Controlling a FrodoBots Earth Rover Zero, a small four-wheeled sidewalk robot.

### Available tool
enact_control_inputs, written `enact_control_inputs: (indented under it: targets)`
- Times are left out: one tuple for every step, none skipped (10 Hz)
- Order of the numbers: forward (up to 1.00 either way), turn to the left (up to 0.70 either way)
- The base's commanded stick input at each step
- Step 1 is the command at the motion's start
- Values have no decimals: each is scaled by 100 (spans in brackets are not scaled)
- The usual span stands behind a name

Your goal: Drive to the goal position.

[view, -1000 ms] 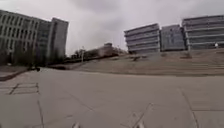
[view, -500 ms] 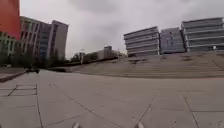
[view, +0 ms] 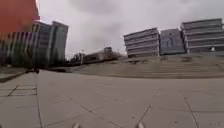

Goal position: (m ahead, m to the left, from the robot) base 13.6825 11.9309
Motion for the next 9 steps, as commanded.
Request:
enact_control_inputs:
  targets:
    - [82,0]
    - [82,0]
    - [82,0]
    - [82,0]
    - [82,0]
    - [82,5]
    - [82,19]
    - [82,33]
    - [82,33]
